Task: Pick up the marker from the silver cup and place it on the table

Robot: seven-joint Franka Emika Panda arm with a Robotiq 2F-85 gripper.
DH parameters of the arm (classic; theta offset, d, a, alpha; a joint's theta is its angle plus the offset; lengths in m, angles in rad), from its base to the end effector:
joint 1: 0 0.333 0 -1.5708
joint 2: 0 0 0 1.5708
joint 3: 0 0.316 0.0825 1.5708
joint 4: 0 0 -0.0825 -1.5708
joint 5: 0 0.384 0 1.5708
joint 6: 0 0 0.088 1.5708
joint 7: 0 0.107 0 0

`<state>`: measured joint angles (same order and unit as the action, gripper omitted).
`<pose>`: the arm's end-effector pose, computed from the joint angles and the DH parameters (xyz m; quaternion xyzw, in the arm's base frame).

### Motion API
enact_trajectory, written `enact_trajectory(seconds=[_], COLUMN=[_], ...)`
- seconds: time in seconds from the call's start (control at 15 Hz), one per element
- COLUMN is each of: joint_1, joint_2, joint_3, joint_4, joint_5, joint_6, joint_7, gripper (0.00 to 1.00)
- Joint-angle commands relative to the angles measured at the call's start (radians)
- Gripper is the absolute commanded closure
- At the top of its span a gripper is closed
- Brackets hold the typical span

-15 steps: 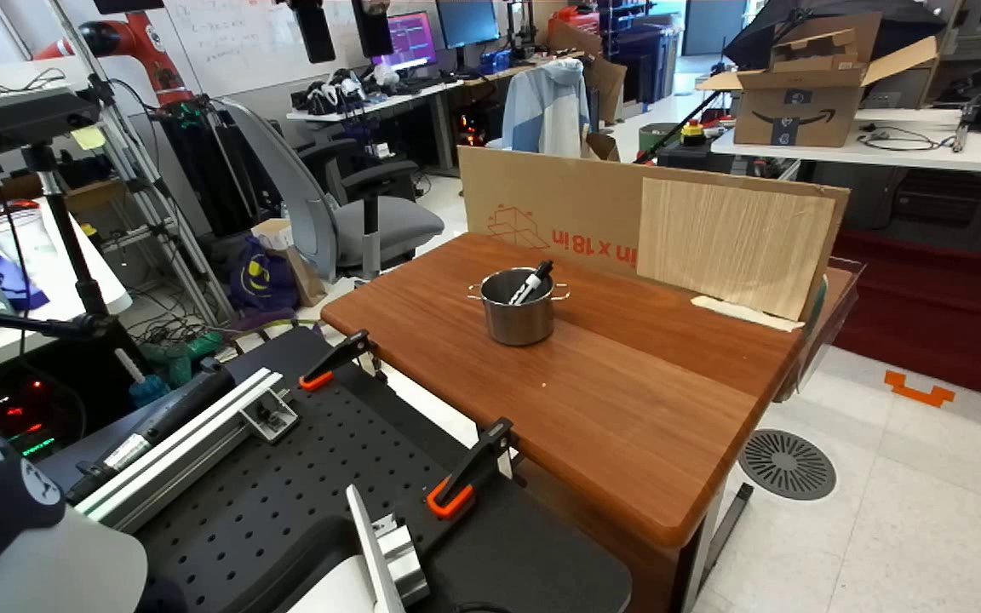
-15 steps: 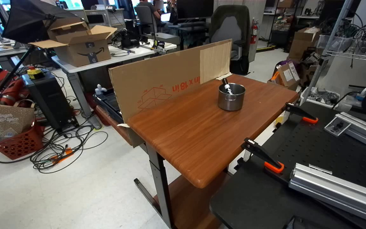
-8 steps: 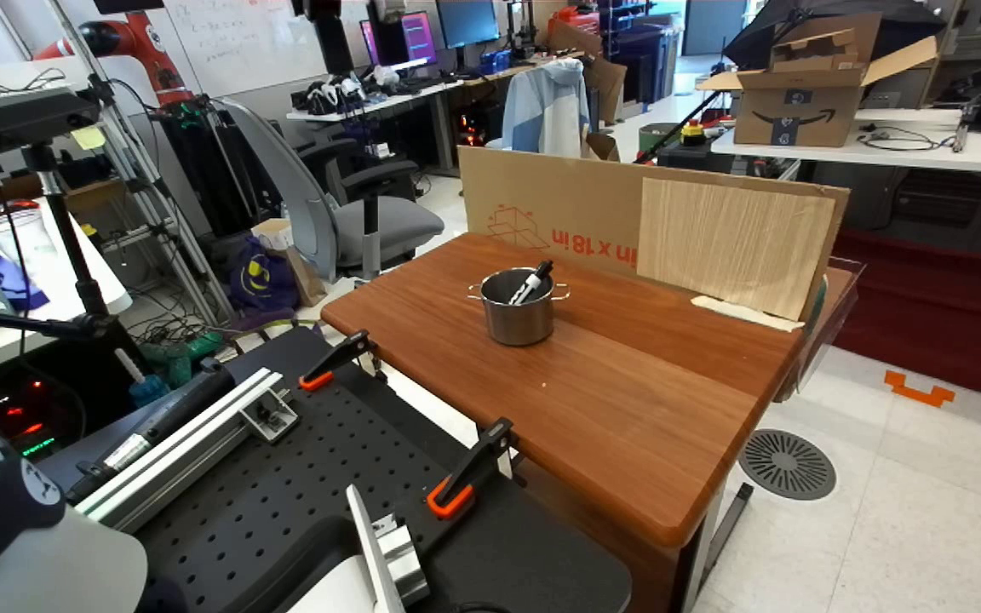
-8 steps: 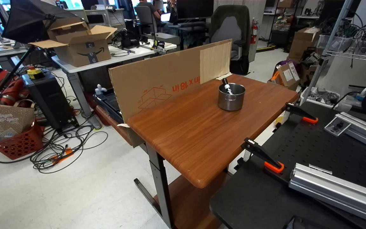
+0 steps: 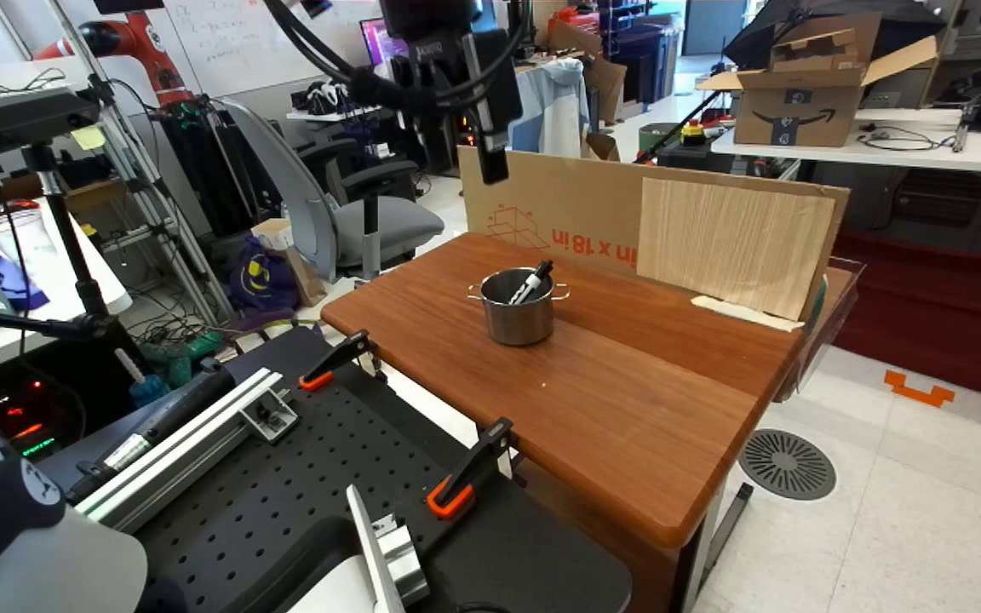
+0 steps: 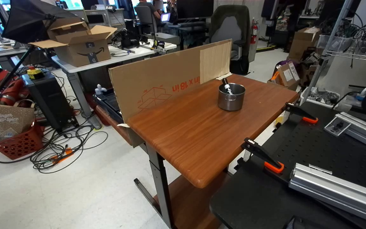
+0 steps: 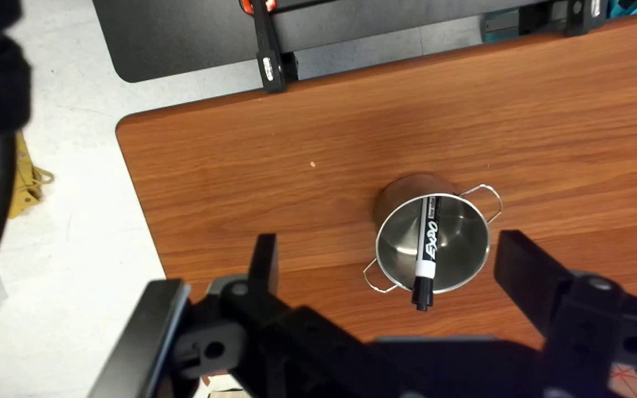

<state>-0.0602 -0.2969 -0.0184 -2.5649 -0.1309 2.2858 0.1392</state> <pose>0.4223 -0.0361 0.3707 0.9967 -0.0659 0.0104 0.0468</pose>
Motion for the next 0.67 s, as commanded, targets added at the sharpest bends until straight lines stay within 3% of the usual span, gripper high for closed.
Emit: enact_trajectory(seconds=[0.0, 0.27, 0.6], joint_1=[-0.006, 0.008, 0.029], joint_2=[0.141, 0.310, 0.491], joint_3=[0.010, 0.002, -0.005], joint_4=[0.040, 0.097, 0.199], joint_5=[-0.004, 0.023, 0.073], joint_6=[0.132, 0.248, 0.311], joint_7=[0.045, 0.077, 0.112], gripper=[0.00, 0.00, 0.00])
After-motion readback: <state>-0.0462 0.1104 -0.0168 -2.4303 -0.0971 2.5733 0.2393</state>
